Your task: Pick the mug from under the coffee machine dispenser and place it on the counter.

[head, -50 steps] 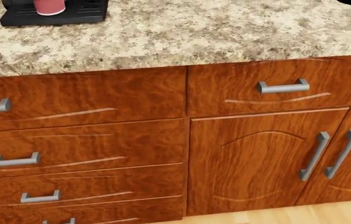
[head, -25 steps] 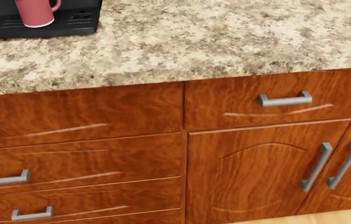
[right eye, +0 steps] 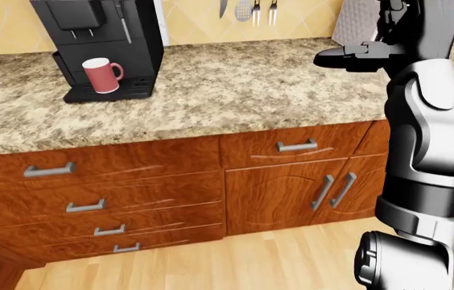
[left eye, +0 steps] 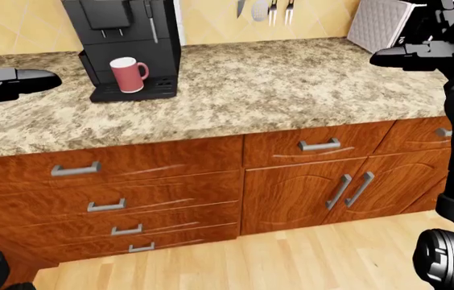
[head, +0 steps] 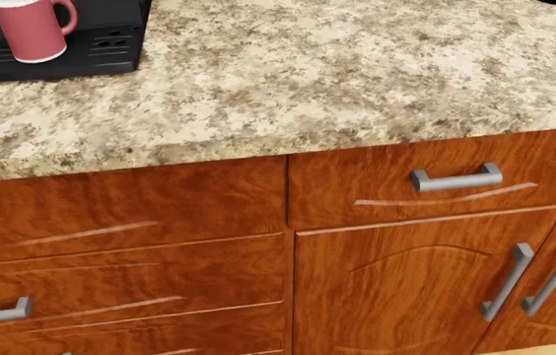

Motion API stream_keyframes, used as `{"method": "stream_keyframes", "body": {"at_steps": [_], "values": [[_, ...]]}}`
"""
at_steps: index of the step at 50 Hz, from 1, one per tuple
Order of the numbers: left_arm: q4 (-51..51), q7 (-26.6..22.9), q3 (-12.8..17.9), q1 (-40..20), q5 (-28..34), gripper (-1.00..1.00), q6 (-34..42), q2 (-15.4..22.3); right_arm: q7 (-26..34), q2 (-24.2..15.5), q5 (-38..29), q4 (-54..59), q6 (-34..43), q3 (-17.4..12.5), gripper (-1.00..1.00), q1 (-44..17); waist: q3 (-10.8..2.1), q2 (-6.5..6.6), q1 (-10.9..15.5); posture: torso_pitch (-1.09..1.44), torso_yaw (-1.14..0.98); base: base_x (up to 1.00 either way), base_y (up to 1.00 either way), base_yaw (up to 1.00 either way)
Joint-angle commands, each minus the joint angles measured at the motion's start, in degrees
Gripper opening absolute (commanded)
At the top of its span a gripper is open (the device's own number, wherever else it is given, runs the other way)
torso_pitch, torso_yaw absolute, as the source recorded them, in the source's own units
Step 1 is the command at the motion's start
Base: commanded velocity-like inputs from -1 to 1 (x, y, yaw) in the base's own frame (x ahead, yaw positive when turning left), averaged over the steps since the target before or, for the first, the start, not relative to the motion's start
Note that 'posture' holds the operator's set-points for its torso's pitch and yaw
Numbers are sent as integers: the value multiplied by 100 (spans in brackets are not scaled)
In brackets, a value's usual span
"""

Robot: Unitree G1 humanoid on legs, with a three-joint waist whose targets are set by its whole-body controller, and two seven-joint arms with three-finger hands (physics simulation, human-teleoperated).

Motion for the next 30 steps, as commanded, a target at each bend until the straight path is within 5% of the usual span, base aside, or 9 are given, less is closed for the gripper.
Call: {"method": "stream_keyframes", "body": {"at_steps": [1,2,3,10,15,25,28,29,30], "values": [[-148,-4,40,-152,2,100,-134,101,-17,-111,-1,-126,-142,-96,100,-152,-137,-61,-15,0,0,11,0,0],[-145,-5,40,-158,2,100,-131,106,-15,-117,8,-135,-121,-98,100,-163,-207,-275,-14,0,0,12,0,0],[-139,-9,44,-158,1,100,-134,106,-18,-118,10,-124,-126,-97,100,-175,-132,-14,-75,0,0,11,0,0],[-120,-4,55,-170,-4,100,-138,129,-14,-132,13,-79,-143,-88,100,-215,-87,142,-71,0,0,11,0,0],[-101,-4,63,-174,-11,100,-144,144,-4,-136,11,-55,-166,-88,100,-210,-198,783,-135,0,0,12,0,0],[-87,3,77,-185,-30,100,-142,186,-1,-114,15,-102,-161,-92,100,-157,-94,181,-41,0,0,11,0,0],[-91,12,75,-178,-36,100,-145,186,0,-117,20,-112,-153,-95,100,-157,-211,-308,-21,0,0,10,0,0],[-90,11,79,-181,-40,100,-143,191,-1,-118,25,-119,-148,-101,100,-150,-143,-18,-67,0,0,12,0,0],[-89,10,89,-187,-48,100,-135,204,0,-120,29,-123,-143,-102,100,-151,-138,-133,-43,0,0,12,0,0]]}}
